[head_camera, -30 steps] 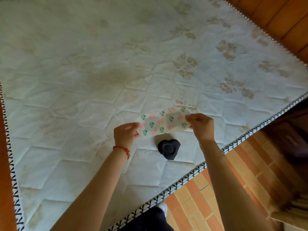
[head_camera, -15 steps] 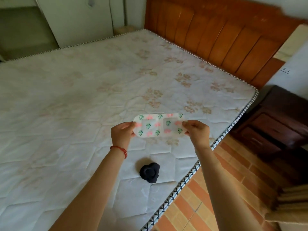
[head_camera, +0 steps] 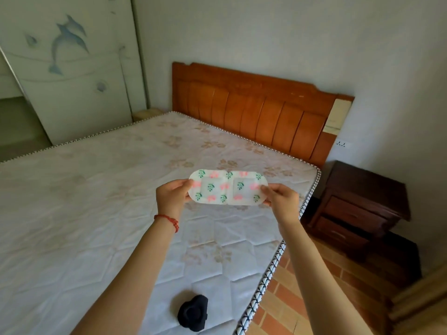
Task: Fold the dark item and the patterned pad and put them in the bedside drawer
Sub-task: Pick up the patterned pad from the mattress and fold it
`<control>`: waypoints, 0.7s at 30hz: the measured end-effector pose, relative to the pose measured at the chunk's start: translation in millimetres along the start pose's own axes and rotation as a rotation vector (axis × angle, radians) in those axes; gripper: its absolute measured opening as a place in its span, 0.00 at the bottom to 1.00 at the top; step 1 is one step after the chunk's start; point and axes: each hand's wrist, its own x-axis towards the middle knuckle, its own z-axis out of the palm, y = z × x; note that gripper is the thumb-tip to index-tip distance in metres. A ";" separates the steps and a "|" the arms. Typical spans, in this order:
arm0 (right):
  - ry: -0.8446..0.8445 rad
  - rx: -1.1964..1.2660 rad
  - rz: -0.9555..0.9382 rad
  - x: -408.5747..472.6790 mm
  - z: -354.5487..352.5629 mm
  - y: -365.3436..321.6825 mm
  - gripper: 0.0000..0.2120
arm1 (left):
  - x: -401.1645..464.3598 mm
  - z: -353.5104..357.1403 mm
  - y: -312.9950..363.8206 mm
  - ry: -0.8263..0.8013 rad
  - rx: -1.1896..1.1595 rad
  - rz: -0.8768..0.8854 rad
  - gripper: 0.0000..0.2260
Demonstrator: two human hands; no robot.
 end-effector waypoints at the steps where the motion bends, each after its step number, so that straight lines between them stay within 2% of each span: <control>1: 0.017 0.012 -0.021 1.3 -3.7 -5.8 0.10 | -0.5 4.9 7.0 -0.012 -0.014 0.005 0.10; 9: 0.105 0.087 -0.168 9.6 -25.7 -52.5 0.09 | -10.1 36.9 49.1 -0.090 -0.065 0.095 0.11; 21: 0.099 0.015 -0.363 26.4 -40.1 -119.5 0.07 | -23.2 50.4 73.1 -0.165 -0.092 0.067 0.09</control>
